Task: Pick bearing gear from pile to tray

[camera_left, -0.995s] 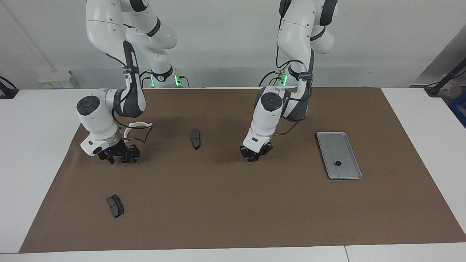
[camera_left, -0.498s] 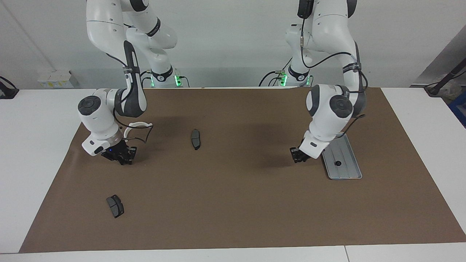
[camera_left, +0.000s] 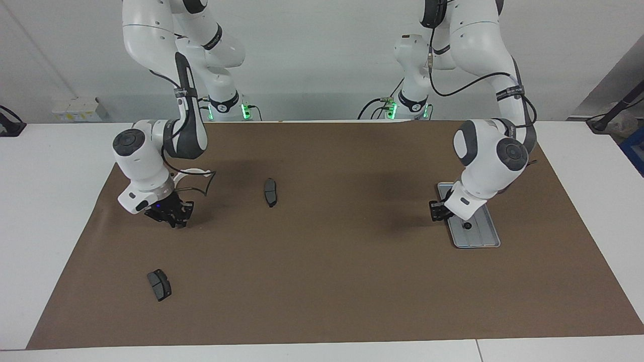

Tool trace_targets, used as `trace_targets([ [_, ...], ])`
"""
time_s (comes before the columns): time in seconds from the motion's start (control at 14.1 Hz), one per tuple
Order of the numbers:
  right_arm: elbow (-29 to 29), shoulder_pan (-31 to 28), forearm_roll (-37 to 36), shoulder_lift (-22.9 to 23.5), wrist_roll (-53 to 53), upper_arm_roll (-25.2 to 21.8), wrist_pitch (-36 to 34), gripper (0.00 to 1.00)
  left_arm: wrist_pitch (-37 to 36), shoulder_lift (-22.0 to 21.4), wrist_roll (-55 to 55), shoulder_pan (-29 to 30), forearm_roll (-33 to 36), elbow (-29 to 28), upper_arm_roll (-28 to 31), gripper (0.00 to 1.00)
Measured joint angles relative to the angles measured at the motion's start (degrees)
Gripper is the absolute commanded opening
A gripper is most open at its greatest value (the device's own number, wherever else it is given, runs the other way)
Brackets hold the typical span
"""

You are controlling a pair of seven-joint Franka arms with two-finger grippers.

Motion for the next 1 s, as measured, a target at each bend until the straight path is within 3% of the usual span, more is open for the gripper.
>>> trace_targets([
  [0.14, 1.0, 4.7, 0.0, 0.1, 10.5, 0.1, 0.0, 0.0, -1.0, 0.1, 5.5, 2.4, 0.0, -0.2, 0.0, 0.29],
  [0.28, 2.5, 9.0, 0.0, 0.7, 19.9, 0.1, 0.0, 0.0, -1.3, 0.1, 7.4, 3.1, 0.0, -0.2, 0.0, 0.87],
  [0.5, 6.1, 14.6, 0.0, 3.1, 33.1, 0.1, 0.1, 0.0, -1.5, 0.0, 7.6, 3.0, 0.0, 0.1, -0.5, 1.0],
  [0.78, 14.8, 21.8, 0.0, 10.5, 51.1, 0.1, 0.1, 0.0, -1.5, -0.3, 6.1, 2.8, -0.1, 2.3, -1.3, 1.0],
  [1.0, 20.0, 25.5, 0.0, 15.6, 60.2, 0.1, 0.9, 0.0, -1.5, -0.4, -4.2, -1.4, -0.1, 4.1, -2.2, 1.0],
])
